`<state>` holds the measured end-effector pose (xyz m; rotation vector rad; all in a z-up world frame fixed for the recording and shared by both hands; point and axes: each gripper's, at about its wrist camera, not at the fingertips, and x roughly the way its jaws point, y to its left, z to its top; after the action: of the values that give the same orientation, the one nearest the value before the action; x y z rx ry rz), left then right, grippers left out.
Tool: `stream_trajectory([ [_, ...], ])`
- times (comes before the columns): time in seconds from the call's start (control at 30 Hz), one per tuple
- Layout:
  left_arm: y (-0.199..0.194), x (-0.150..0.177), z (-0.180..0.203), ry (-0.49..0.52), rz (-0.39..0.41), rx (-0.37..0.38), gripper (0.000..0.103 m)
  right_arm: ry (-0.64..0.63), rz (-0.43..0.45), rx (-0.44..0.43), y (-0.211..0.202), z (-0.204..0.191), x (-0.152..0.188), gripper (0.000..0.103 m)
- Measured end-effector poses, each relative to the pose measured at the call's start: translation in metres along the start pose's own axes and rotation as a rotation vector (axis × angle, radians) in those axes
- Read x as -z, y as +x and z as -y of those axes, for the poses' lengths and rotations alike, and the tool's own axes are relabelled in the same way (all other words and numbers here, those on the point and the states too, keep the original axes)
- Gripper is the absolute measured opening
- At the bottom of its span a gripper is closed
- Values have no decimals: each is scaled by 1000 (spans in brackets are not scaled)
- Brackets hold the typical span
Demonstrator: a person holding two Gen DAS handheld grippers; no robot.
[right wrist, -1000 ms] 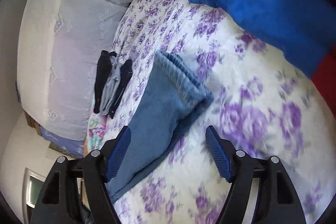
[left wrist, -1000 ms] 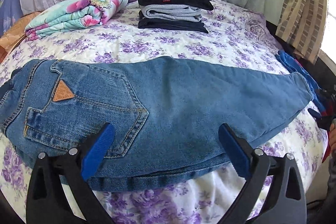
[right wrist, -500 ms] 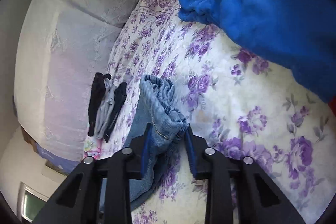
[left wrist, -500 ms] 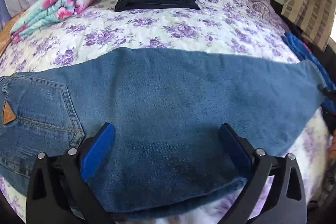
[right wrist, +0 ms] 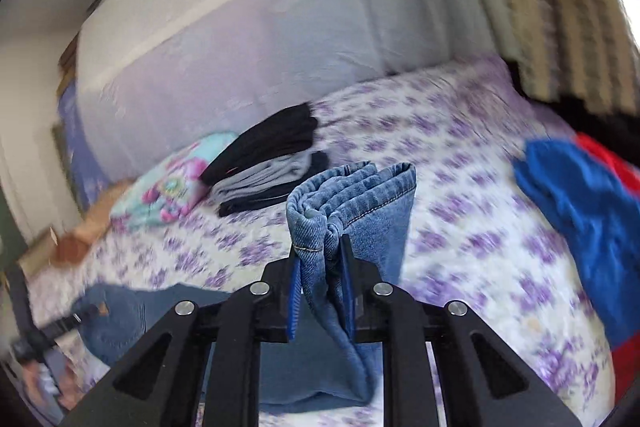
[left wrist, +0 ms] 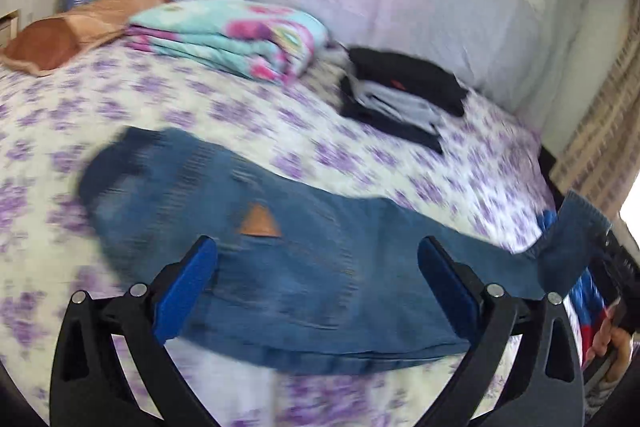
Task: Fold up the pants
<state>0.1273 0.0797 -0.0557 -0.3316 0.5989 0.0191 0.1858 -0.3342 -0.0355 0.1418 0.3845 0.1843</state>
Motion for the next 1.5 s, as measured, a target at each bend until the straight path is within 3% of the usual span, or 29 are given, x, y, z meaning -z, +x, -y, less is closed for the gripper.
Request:
stream_trajectory([
  [0.13, -31, -3, -46, -95, 52, -30, 99, -201, -24, -51, 16, -76, 10, 17],
  [0.3, -50, 4, -80, -144, 71, -51, 99, -447, -120, -110, 35, -158, 58, 17],
  [0.47, -43, 14, -96, -186, 38, -34, 99, -630, -219, -77, 58, -192, 104, 17],
  [0.73, -25, 24, -105, -222, -17, -30, 99, -680, -313, -104, 58, -193, 110, 20],
  [0.87, -20, 27, -106, -214, -29, -45, 99, -630, -337, -235, 40, -187, 95, 45],
  [0.97, -18, 28, -105, -202, -24, -58, 99, -434, -311, -366, 24, -169, 57, 52],
  [1.0, -17, 29, -104, -199, -24, -64, 99, -373, -281, -352, 23, -161, 44, 64],
  [1.07, -13, 31, -102, -184, -30, -84, 99, -293, -196, -197, 32, -145, 20, 80],
  [1.1, -12, 31, -101, -177, -30, -93, 99, -288, -193, -124, 46, -141, 15, 84],
  [1.2, -10, 31, -98, -164, -35, -111, 99, -312, -273, -19, 91, -137, 24, 86],
  [1.27, -9, 30, -100, -171, -46, -107, 99, -394, -388, 67, 125, -139, 51, 96],
  [1.3, -8, 30, -101, -177, -51, -103, 99, -426, -429, 73, 137, -141, 68, 98],
  [1.4, -7, 28, -101, -182, -64, -106, 99, -372, -396, 36, 128, -134, 63, 99],
  [1.47, -6, 25, -103, -193, -81, -101, 99, -346, -292, 64, 108, -131, 53, 99],
  [1.5, -5, 22, -105, -212, -91, -93, 99, -343, -198, 69, 89, -131, 50, 99],
])
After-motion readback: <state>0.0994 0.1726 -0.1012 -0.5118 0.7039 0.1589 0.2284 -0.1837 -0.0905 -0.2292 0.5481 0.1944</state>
